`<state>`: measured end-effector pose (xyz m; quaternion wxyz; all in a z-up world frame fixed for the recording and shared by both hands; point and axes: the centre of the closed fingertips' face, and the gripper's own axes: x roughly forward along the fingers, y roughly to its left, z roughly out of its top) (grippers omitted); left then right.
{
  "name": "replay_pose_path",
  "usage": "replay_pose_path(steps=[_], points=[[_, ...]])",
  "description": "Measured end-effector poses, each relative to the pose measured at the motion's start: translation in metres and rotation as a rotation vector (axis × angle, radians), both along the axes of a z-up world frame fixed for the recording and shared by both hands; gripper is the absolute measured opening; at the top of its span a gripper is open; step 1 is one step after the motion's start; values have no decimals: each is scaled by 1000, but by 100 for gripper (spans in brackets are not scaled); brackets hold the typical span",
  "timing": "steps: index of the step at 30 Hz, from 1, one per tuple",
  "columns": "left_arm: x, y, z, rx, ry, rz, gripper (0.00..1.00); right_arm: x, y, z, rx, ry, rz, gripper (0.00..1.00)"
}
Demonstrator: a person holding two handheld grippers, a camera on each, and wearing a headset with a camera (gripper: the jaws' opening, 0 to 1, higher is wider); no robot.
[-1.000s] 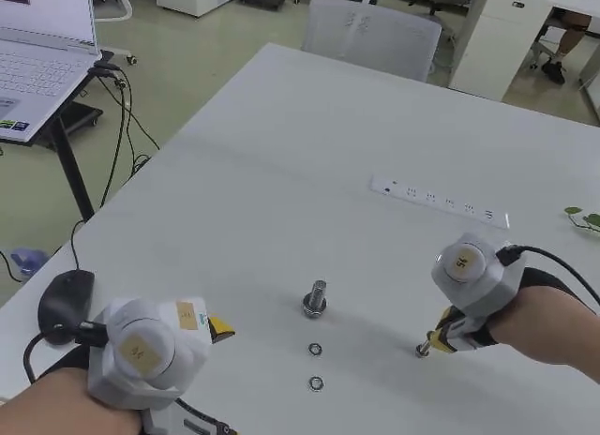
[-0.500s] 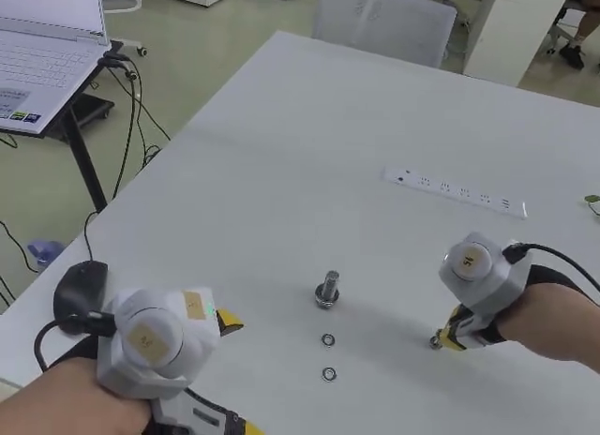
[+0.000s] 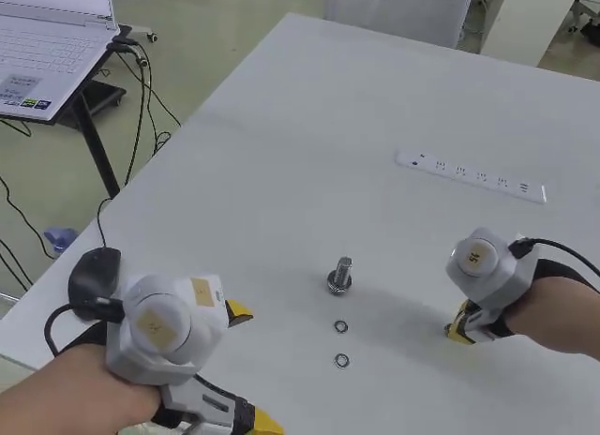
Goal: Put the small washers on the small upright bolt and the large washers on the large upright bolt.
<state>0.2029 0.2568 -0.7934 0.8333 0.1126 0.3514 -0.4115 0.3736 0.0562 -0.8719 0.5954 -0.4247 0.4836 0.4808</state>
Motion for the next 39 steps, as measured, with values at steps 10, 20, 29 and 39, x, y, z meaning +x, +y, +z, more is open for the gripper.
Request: replay_pose_path(steps=[10, 20, 29, 39], points=[[0, -1, 0, -4, 1, 0, 78, 0, 0, 0, -7, -2, 9, 13], [-1, -2, 1, -11, -11, -2, 83, 0, 2, 0, -7, 8, 4, 18], [-2, -5, 2, -5, -10, -17, 89, 3, 0, 10, -5, -8, 5, 27], [-8, -6, 4, -1, -8, -17, 90, 11, 11, 39, 100, -10, -39, 33]])
